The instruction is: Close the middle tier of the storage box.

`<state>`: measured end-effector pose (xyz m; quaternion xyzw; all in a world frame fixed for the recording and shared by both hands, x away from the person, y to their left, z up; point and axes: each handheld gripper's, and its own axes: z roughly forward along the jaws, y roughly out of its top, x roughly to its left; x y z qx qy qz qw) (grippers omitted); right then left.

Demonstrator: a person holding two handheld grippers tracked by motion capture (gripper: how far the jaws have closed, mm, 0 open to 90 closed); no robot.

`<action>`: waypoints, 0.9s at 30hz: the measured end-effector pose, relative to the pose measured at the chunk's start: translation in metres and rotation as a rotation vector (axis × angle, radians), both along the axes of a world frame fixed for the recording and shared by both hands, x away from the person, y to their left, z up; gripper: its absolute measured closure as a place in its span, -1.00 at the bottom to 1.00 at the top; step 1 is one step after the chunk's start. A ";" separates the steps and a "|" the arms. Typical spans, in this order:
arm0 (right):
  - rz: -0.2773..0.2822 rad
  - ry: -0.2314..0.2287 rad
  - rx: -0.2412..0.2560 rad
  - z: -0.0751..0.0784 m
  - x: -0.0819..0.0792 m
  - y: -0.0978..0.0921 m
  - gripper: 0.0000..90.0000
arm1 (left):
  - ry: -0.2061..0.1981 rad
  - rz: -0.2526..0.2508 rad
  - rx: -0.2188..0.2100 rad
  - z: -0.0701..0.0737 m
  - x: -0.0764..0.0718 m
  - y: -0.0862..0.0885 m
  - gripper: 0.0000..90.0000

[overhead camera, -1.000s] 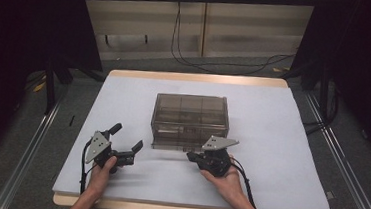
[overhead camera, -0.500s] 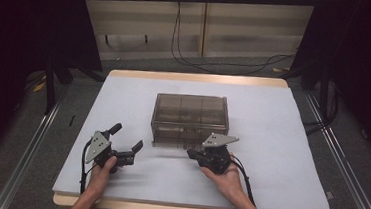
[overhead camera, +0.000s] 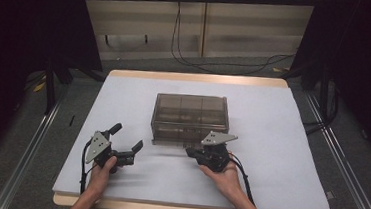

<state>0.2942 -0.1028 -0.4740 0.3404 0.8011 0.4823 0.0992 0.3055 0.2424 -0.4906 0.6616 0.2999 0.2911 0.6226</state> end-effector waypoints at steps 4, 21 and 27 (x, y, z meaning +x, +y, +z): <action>0.000 -0.001 0.002 0.000 0.001 0.001 1.00 | 0.001 -0.001 0.000 0.000 0.000 0.000 -0.98; -0.010 -0.005 0.004 0.003 0.007 0.002 1.00 | 0.002 -0.005 0.000 0.000 0.000 0.000 -0.98; -0.010 -0.004 0.005 0.003 0.007 0.003 1.00 | 0.000 -0.003 -0.002 0.000 0.000 0.000 -0.98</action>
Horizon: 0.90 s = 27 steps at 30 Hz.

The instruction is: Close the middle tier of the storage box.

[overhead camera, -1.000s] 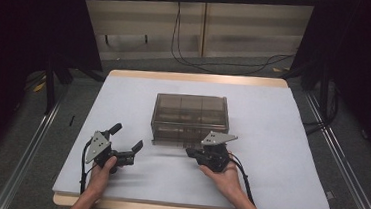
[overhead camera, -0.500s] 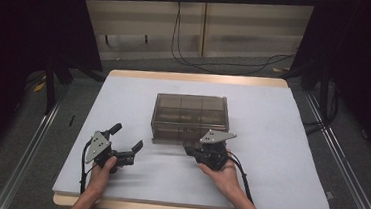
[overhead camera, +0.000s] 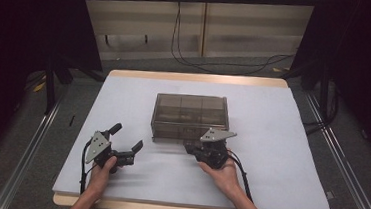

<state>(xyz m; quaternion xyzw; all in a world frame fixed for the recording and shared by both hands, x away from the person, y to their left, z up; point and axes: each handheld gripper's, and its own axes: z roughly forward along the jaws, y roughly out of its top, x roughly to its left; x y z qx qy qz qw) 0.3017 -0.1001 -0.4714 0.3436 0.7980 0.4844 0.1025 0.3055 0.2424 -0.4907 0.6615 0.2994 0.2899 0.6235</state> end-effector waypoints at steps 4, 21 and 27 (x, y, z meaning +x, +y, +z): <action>0.004 0.005 -0.003 -0.002 0.000 0.001 1.00 | 0.001 -0.003 0.001 0.000 0.000 0.000 -0.98; -0.002 0.005 -0.017 -0.002 0.006 0.003 1.00 | 0.001 -0.003 0.001 0.000 0.000 0.000 -0.98; -0.001 0.006 -0.017 -0.002 0.008 0.003 1.00 | 0.001 -0.002 0.000 0.000 0.000 0.000 -0.98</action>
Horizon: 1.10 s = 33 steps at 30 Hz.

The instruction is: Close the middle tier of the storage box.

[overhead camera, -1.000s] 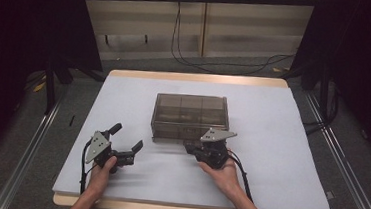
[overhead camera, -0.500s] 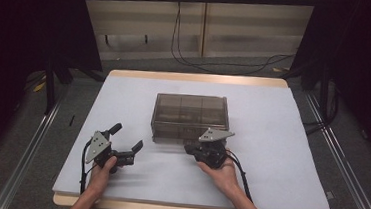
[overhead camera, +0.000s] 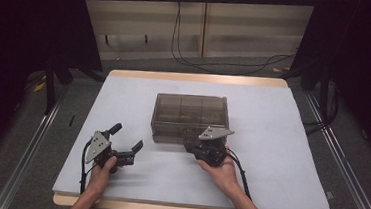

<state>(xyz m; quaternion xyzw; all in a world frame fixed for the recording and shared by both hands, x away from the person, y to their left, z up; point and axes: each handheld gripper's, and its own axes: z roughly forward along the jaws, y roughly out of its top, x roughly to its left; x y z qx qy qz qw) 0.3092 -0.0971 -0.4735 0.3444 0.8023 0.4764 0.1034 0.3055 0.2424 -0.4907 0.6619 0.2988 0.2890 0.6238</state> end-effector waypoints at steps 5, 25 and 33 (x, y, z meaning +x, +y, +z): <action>-0.002 0.001 -0.003 -0.001 0.001 0.001 1.00 | 0.001 -0.001 0.001 0.000 0.000 0.000 -0.98; -0.023 -0.002 -0.010 -0.002 0.007 0.001 1.00 | 0.000 0.001 0.006 0.000 0.000 0.001 -0.98; -0.034 -0.003 0.002 -0.001 0.009 0.000 1.00 | 0.001 0.001 0.005 0.000 0.000 0.001 -0.98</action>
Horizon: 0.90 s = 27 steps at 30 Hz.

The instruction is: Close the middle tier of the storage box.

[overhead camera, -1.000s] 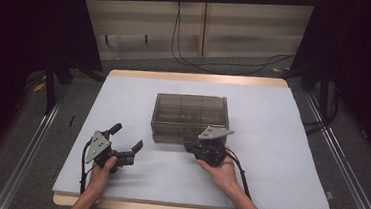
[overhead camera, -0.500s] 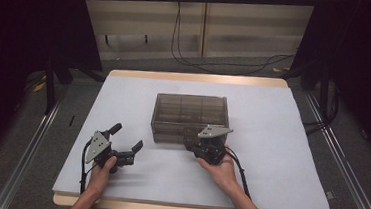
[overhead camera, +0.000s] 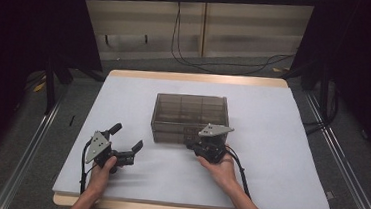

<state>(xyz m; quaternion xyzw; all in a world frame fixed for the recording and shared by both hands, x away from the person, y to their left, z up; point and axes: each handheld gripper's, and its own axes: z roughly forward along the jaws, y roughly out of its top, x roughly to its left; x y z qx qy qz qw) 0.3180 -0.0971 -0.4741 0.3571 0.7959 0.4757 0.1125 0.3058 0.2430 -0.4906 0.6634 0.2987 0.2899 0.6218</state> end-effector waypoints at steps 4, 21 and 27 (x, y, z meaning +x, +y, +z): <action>-0.011 -0.003 0.008 0.001 0.002 -0.002 1.00 | 0.000 0.000 0.000 0.000 0.000 0.000 -0.98; -0.046 0.015 -0.002 -0.005 0.003 0.000 1.00 | 0.000 0.000 -0.004 0.000 0.000 0.000 -0.98; -0.003 0.024 0.039 0.000 0.000 0.001 1.00 | 0.000 0.000 -0.002 0.000 0.000 0.000 -0.98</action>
